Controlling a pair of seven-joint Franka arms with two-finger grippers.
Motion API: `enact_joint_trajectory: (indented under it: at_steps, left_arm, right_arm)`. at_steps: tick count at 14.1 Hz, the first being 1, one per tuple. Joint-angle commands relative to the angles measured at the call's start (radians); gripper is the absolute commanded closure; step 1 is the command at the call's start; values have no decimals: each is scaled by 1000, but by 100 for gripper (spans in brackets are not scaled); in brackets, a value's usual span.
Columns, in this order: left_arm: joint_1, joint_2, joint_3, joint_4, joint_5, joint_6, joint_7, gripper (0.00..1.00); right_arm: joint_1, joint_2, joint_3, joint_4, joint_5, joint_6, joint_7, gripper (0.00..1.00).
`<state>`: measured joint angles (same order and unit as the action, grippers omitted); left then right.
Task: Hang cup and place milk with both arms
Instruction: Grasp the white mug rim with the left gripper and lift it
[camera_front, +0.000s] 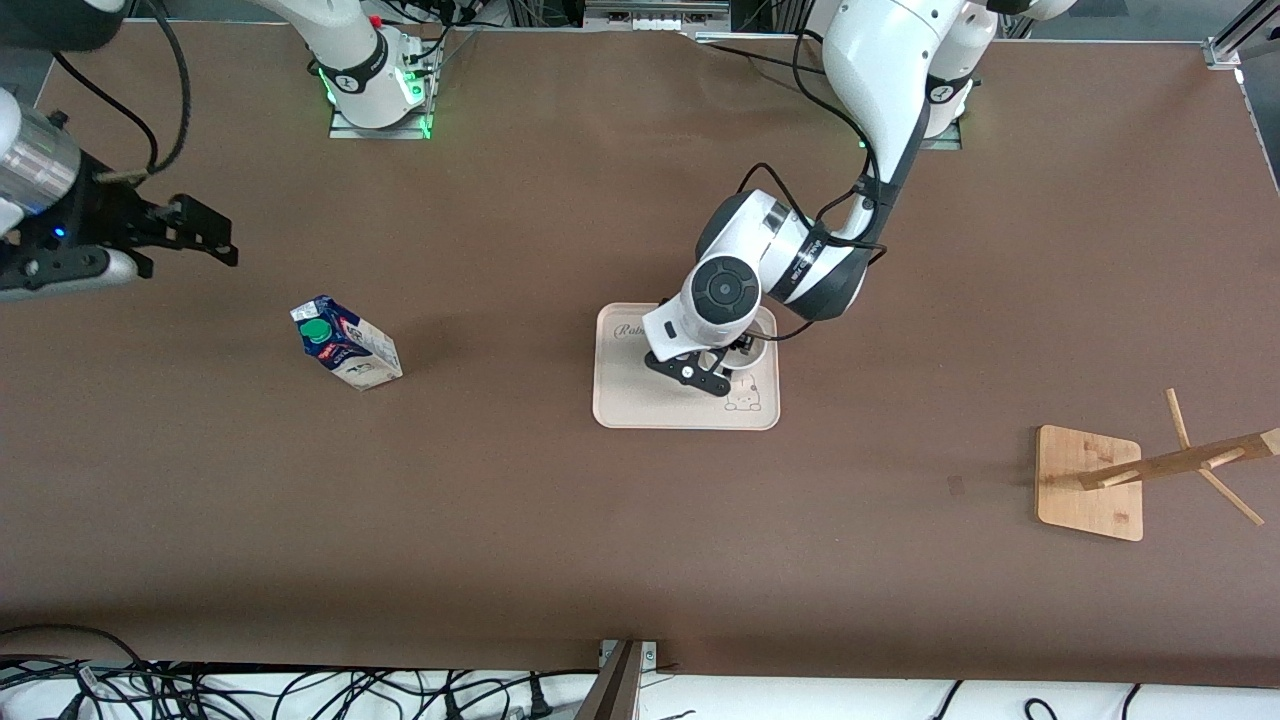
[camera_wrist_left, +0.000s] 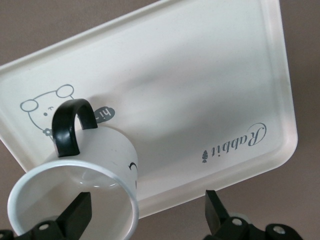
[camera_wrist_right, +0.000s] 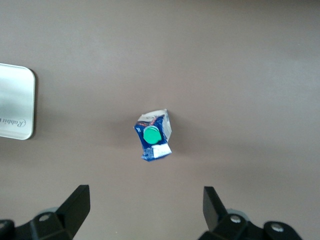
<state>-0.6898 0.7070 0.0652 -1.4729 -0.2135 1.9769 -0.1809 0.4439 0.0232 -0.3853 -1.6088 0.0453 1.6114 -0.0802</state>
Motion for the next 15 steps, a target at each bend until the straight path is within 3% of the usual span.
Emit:
enact_joint_trajectory:
  at_steps: [1,5,7,8,9,13,15]
  left_arm:
    - [-7,-8,2,-24,20,-6,-32,0]
    - [-7,-6,1,-41,20,0,-48,0]
    - [-7,-1,2,-41,20,0,-48,5]
    - [-7,-3,4,-40,20,-1,-49,45]
    - [-7,-3,4,-40,20,-1,-54,61]
    - [-4,-1,4,-41,20,-4,-66,100]
    - [-5,-1,5,-35,19,-4,-66,100]
  right_arm:
    - [10,-54,6,-88,-44,31,20,0]
    - [-20,-49,46,-86,-71,33,20,0]
    - [-115,-42,141,-85,-88,42,20,0]
    - [-166,-37,187,-85,-88,50,20,0]
    - [-201,-32,219,-83,-88,50,19,0]
    - [-209,-23,230,-74,-81,42,22,0]
    - [-211,-19,230,-65,-79,53,25,0]
